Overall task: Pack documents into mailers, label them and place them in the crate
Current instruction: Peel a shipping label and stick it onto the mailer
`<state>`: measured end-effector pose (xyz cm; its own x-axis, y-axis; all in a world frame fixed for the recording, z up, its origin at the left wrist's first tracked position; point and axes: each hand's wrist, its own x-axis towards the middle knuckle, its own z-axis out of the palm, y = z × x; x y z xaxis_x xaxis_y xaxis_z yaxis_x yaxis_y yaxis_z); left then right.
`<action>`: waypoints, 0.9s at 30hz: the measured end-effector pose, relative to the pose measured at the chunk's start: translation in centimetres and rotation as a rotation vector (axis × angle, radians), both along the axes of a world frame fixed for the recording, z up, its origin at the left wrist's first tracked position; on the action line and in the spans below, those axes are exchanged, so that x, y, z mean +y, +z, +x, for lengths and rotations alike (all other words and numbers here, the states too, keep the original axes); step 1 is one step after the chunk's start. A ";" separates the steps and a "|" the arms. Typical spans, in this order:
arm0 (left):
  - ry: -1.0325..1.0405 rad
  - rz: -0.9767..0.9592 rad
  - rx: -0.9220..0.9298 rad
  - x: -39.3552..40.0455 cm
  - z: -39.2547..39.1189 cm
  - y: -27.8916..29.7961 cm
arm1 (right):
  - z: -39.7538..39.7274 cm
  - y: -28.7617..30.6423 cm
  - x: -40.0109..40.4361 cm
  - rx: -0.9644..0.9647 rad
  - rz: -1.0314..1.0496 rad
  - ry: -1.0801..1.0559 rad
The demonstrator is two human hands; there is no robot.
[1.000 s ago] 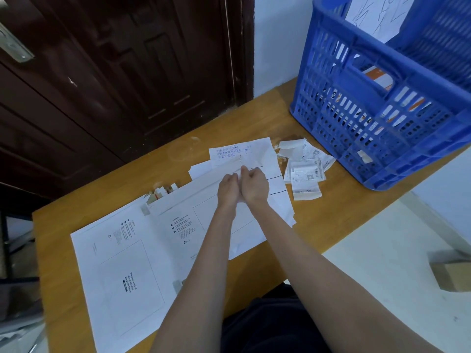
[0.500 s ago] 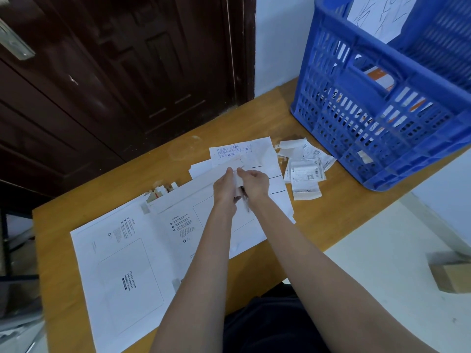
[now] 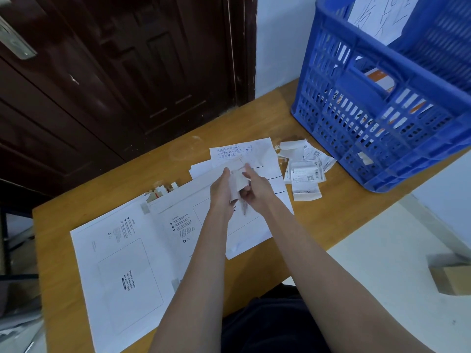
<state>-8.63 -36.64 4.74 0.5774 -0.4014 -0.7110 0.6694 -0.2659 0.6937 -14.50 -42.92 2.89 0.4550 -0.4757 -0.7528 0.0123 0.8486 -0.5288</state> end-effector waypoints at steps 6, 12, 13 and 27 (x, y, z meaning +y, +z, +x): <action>-0.222 0.058 -0.331 0.3 -0.2 0.0 | 0.5 0.9 -0.4 0.264 -0.055 0.302; -0.170 0.012 -0.319 0.2 0.0 -0.2 | 1.4 0.1 0.1 0.213 -0.053 0.182; -0.155 0.005 -0.293 0.1 0.1 -0.2 | 1.4 0.2 0.1 0.184 -0.023 0.181; 0.133 -0.139 0.172 0.0 0.1 0.0 | 1.2 0.4 0.2 0.064 0.100 -0.035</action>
<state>-8.49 -36.67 4.75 0.5068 -0.4307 -0.7468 0.8035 -0.0777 0.5901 -13.33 -42.74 3.31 0.3889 -0.4119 -0.8241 0.0123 0.8967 -0.4424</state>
